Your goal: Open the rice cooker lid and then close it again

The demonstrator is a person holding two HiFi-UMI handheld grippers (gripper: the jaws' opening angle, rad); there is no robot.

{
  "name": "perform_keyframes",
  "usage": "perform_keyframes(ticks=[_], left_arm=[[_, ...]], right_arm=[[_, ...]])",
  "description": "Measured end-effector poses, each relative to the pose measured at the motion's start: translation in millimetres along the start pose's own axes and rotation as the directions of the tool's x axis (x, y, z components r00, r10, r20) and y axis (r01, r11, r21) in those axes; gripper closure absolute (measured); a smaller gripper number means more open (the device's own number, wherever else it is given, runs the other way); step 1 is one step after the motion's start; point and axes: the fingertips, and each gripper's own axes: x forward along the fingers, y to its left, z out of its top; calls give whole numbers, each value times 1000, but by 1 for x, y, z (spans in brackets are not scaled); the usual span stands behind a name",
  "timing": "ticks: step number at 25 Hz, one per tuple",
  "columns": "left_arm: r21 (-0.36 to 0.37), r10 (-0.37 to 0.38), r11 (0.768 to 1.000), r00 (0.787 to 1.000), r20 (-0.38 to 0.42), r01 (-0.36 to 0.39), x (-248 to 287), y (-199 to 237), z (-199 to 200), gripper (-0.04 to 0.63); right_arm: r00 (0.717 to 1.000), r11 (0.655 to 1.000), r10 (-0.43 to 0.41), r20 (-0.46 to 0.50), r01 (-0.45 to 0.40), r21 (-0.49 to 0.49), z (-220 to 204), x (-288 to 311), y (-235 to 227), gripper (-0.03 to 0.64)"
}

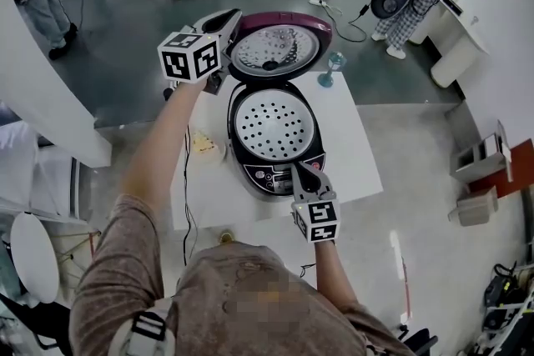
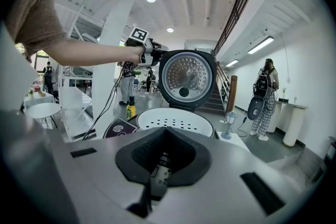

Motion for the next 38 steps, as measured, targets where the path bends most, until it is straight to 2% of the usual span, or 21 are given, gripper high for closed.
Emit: perform_keyframes(ticks=[15, 17, 23, 29, 32, 38], left_arm=[[42, -17, 999, 1000, -6, 18, -35, -3, -3, 567], [43, -28, 999, 1000, -14, 29, -38, -5, -3, 504], [57, -74, 995, 996, -46, 77, -38, -14, -7, 408], [53, -101, 993, 990, -97, 106, -30, -18, -21, 274], [65, -104, 991, 986, -129, 113, -25, -17, -29, 250], [56, -106, 992, 984, -146, 115, -16, -15, -37, 252]], right_arm=[[1000, 1000, -4, 1, 4, -1, -1, 0, 0, 611], [1000, 1000, -4, -1, 4, -1, 0, -1, 1, 611], [1000, 1000, 1, 2, -1, 6, 3, -2, 2, 611], [1000, 1000, 5, 3, -5, 6, 1, -1, 2, 611], [1000, 1000, 5, 1, -5, 3, 1, -1, 2, 611], [1000, 1000, 3, -1, -3, 4, 0, -1, 1, 611]])
